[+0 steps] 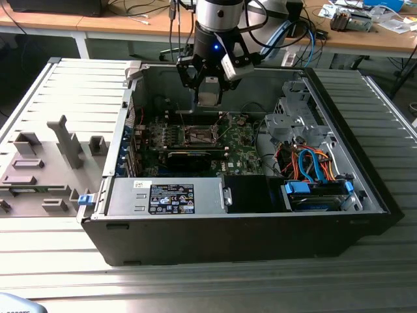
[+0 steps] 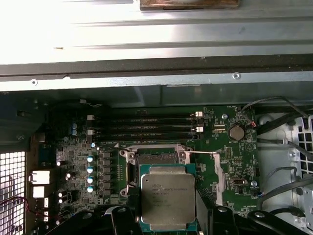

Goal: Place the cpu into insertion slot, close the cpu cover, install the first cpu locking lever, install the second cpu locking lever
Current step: 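Place the cpu into insertion slot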

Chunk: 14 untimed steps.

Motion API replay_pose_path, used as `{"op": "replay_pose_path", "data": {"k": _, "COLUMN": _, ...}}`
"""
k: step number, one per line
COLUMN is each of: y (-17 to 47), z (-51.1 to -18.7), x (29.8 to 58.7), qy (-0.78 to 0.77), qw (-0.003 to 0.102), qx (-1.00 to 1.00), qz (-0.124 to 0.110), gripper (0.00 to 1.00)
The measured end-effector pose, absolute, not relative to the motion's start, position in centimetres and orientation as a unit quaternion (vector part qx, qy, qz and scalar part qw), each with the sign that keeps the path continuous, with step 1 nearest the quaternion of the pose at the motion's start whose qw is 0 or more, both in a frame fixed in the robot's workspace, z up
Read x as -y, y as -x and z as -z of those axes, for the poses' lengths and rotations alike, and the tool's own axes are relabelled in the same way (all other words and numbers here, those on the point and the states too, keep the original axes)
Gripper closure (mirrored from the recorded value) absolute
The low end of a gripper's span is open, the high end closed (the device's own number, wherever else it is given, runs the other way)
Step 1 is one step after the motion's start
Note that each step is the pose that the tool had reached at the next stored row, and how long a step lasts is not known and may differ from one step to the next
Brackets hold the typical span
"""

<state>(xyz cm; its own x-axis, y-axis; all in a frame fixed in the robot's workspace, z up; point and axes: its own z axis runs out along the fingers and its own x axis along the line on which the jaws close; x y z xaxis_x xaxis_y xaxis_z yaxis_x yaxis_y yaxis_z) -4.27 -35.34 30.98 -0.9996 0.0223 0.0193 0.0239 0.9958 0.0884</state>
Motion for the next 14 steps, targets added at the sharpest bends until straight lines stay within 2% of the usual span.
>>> {"op": "replay_pose_path", "data": {"k": 14, "y": 4.27, "z": -30.94, "x": 35.34, "qy": 0.033, "qw": 0.008, "qx": 0.998, "qz": 0.045, "gripper": 0.46}}
